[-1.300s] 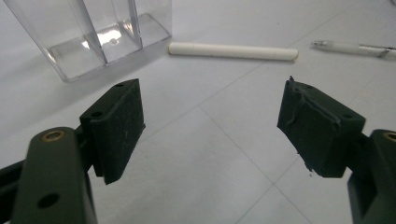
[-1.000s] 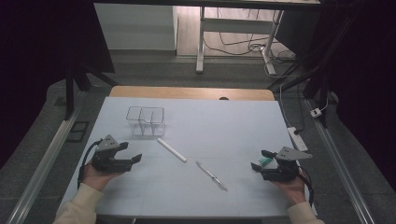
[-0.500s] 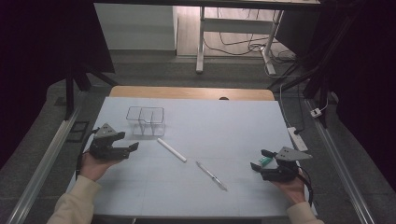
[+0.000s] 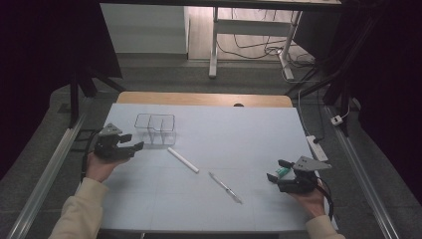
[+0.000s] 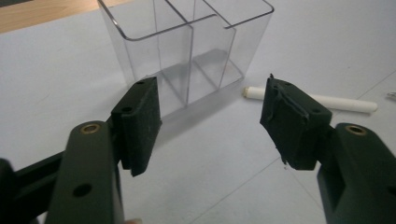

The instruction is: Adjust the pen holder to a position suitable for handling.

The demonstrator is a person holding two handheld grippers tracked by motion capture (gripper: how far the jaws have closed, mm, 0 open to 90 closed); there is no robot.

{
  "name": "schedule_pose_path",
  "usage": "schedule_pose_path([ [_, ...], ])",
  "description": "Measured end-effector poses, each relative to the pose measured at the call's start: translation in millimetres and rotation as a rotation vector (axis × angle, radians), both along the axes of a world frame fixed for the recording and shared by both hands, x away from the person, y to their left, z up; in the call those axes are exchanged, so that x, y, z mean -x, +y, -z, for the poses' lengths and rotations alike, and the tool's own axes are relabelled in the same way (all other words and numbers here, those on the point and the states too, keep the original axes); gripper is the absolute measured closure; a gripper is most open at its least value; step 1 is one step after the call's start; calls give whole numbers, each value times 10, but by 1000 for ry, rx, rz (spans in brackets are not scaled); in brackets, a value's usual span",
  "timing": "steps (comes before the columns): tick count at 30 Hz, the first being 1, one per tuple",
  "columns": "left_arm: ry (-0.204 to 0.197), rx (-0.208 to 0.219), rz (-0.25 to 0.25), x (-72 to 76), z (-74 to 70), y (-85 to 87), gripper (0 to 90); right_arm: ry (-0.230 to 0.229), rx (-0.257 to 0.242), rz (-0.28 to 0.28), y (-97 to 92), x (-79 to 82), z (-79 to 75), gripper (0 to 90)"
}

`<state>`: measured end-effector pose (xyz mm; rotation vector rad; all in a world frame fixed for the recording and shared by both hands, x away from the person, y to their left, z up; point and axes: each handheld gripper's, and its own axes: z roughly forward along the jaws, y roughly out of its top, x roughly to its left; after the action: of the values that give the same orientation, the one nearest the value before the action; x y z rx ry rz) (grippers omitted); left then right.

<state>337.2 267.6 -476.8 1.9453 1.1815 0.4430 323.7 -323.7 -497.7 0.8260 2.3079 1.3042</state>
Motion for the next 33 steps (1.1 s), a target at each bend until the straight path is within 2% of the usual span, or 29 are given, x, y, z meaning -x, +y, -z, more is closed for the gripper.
schedule_pose_path([
  [7, -17, -2, 0, -56, -59, 94, 487, 1, 4, 2, 3, 4, 0, 269],
  [9, -25, -5, -13, -55, -58, 114, 587, -1, 5, 3, 0, 2, -1, 269],
  [10, -27, -9, -20, -58, -51, 122, 587, -1, 5, 3, 0, 2, -1, 269],
  [11, -27, -10, -27, -64, -42, 133, 677, 2, 10, 3, 0, 0, -1, 269],
  [14, -33, -15, -48, -91, -19, 168, 806, 1, 7, 4, 5, -1, 4, 270],
  [15, -35, -17, -55, -102, -13, 181, 806, 1, 7, 4, 5, -1, 4, 270],
  [17, -38, -21, -65, -136, 2, 202, 880, -3, 6, 6, 5, -2, 2, 274],
  [20, -30, -31, -70, -214, 13, 238, 890, -3, 5, 6, 4, -2, 0, 275],
  [28, -12, -23, -101, -427, 66, 298, 891, 2, 10, 10, 2, -6, 6, 274],
  [31, -6, -41, -106, -484, 95, 302, 891, 2, 16, 8, 9, -2, 8, 275],
  [33, 2, -29, -110, -522, 114, 318, 891, 2, 19, 10, 9, -1, 6, 274],
])
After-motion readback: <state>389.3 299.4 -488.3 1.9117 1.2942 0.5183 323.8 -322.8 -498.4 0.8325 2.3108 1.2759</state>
